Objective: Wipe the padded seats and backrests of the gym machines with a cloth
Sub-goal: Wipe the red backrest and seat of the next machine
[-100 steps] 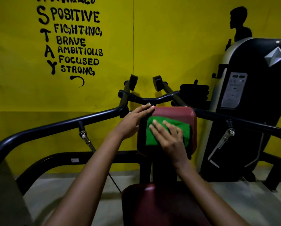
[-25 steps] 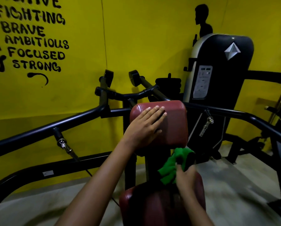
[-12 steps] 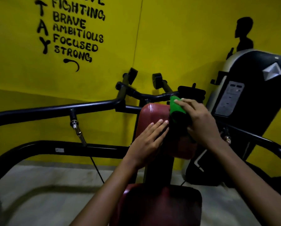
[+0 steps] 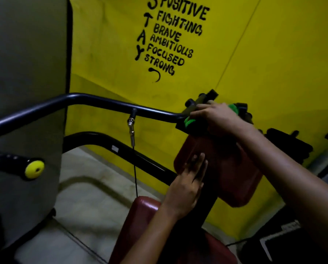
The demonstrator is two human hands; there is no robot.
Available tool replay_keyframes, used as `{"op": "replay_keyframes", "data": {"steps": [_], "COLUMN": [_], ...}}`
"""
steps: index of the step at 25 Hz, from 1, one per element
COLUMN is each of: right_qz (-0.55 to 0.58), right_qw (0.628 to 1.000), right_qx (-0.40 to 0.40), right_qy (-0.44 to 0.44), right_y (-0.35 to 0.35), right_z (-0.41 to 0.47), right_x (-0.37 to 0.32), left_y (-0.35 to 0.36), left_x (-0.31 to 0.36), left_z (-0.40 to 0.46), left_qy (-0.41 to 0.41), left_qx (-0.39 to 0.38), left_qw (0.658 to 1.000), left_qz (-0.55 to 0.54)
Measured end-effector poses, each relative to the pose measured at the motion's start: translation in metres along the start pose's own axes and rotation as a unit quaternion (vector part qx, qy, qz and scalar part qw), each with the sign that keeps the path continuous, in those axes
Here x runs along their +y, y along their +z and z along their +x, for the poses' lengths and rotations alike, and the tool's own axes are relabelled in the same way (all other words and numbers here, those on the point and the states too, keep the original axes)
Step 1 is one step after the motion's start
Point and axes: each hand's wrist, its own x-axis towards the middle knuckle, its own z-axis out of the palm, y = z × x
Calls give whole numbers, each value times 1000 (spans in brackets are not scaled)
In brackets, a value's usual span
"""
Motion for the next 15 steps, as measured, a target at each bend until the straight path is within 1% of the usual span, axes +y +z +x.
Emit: {"op": "replay_keyframes", "data": {"steps": [2,3,4,6,7,8,10,11,12,13,14,15], "right_qz": [-55,-63,-51,0,-10,-45,-112,-126,-126,-122,-107,-98], "right_qw": [994,991,992,998,998,996,976,966,964,969,978,983], "right_qx": [-30,-38,-38,-35,-37,-45,-66,-79,-90,-107,-119,-118], "right_qy": [-90,-114,-106,-49,-47,-70,-176,-210,-214,-185,-137,-99], "right_y": [7,8,5,-2,-2,0,10,13,12,8,3,1], "right_z": [12,16,18,18,16,15,16,18,21,24,26,27], "right_x": [-14,-12,-4,11,9,0,-31,-40,-40,-33,-25,-20], "left_y": [4,5,5,6,7,7,6,5,2,0,-2,-2], "left_x": [1,-1,-3,-5,-7,-9,-14,-16,-17,-18,-18,-18], "left_z": [-2,0,1,-2,-6,-10,-21,-24,-27,-27,-27,-28], "left_qy": [-12,-11,-4,11,14,14,11,11,12,17,24,30], "left_qx": [10,13,13,9,1,-10,-36,-50,-64,-78,-85,-89], "left_qw": [1000,1000,1000,1000,1000,1000,999,999,998,997,996,995], "left_qz": [2,10,20,25,21,15,2,-3,-5,1,14,27]}}
